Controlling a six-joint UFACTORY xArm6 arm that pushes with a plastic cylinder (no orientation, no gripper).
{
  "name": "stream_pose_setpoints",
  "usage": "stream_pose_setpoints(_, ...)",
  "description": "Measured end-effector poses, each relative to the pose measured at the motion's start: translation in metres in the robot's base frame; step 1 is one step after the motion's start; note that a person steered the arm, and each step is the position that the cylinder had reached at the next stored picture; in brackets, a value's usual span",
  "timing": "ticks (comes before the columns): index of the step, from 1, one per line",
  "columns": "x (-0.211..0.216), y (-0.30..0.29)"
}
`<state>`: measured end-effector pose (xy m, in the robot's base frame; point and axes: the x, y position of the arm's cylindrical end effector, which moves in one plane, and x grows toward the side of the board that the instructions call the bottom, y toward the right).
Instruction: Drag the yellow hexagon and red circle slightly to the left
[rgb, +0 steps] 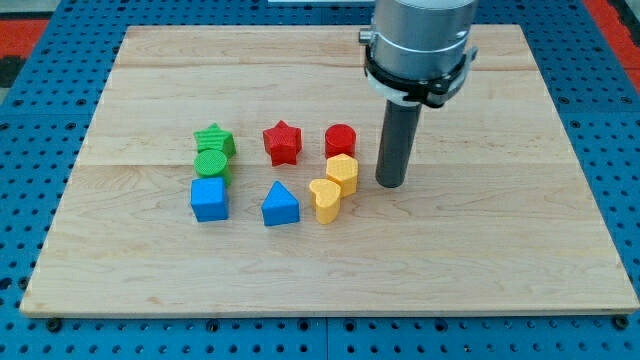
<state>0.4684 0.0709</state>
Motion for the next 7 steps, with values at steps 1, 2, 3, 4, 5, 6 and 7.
stream_pose_setpoints(1, -0.003, -0.006)
stream_pose_setpoints(2, -0.007, -0.013)
stream_pose_setpoints(3, -0.009, -0.015)
stream_pose_setpoints(4, -0.011, -0.033)
stream_pose_setpoints(5, -0.011, -0.029)
stream_pose_setpoints(6, -0.029, 0.016)
stream_pose_setpoints(7, -0.06, 0.007)
